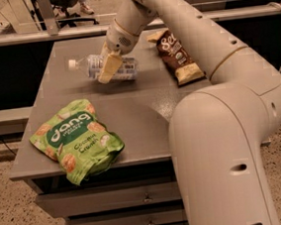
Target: Knock blue plastic bottle over
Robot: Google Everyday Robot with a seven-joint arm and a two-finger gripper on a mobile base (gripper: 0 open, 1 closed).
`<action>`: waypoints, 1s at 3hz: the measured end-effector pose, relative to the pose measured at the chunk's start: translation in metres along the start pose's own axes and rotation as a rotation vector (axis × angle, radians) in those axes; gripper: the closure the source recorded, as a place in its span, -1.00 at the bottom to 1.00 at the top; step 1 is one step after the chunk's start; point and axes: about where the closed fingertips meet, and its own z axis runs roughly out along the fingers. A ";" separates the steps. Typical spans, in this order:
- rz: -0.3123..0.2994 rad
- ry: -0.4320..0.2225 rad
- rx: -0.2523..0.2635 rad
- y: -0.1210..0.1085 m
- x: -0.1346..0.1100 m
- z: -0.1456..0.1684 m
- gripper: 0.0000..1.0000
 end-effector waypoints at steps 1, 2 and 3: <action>-0.010 -0.009 -0.017 0.003 -0.005 0.010 -0.90; -0.008 -0.009 -0.020 0.006 -0.005 0.013 -1.00; 0.024 0.002 0.008 0.007 0.005 0.005 -1.00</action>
Offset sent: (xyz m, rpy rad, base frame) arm -0.0136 0.0075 -0.0052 0.0035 0.0137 0.0187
